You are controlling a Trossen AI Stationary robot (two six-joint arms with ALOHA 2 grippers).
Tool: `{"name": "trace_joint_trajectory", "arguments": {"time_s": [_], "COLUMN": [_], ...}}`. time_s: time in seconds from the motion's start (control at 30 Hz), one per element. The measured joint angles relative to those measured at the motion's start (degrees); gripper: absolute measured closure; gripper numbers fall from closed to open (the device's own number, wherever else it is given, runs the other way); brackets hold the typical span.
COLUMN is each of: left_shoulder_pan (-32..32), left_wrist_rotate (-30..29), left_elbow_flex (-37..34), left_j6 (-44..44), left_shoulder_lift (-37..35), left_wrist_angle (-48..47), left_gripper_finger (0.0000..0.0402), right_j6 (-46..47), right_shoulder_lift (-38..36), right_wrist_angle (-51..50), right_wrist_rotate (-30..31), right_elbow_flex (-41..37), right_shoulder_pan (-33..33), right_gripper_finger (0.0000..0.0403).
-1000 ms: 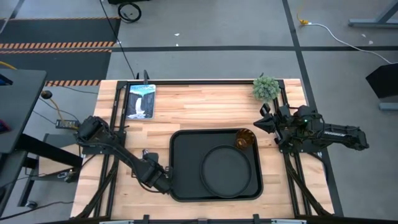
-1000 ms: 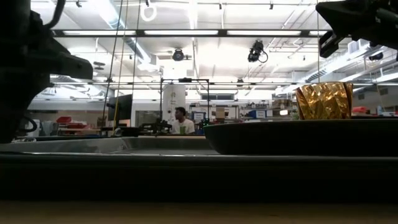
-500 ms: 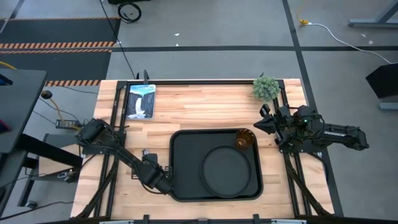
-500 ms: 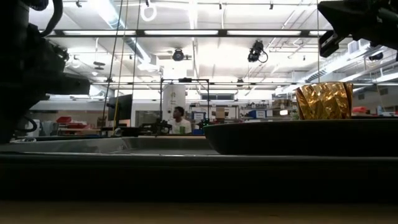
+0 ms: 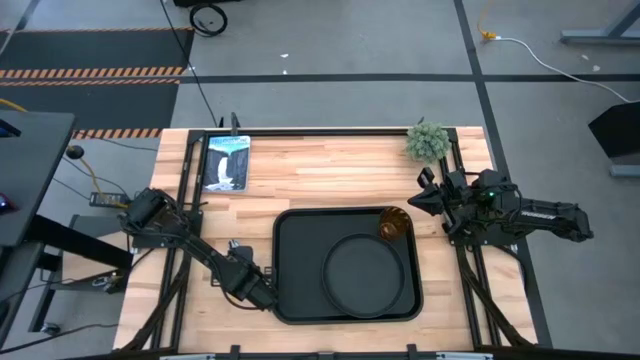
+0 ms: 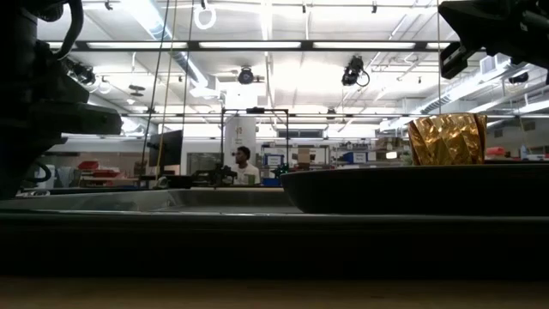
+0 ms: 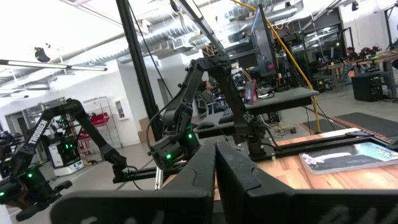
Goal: Pick and place plate/cup/fork/spoon on tray
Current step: Put the fork on the serving tray
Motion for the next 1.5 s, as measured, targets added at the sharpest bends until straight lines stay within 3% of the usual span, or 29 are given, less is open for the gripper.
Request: {"name": "trace_joint_trajectory", "arguments": {"time_s": [0.47, 0.9, 1.5], "left_shoulder_pan": [0.0, 0.1, 1.5], "left_wrist_rotate": [-0.5, -2.1, -2.4], "left_elbow_flex": [-0.1, 2.7, 3.3], "left_j6": [1.9, 3.2, 5.8], "left_shoulder_lift": [0.2, -0.7, -3.2], "left_wrist_angle": [0.6, -5.4, -5.9], "left_gripper_finger": [0.0387, 0.0384, 0.0381], "right_j6": [0.0, 0.0, 0.0], "right_shoulder_lift": [0.0, 0.0, 0.0], "right_wrist_angle": [0.1, 0.1, 0.5], "right_wrist_rotate": [0.0, 0.0, 0.0], "right_elbow_flex": [0.0, 0.0, 0.0], "right_shoulder_pan": [0.0, 0.0, 0.0], "right_gripper_finger": [0.0385, 0.0385, 0.0385]}}
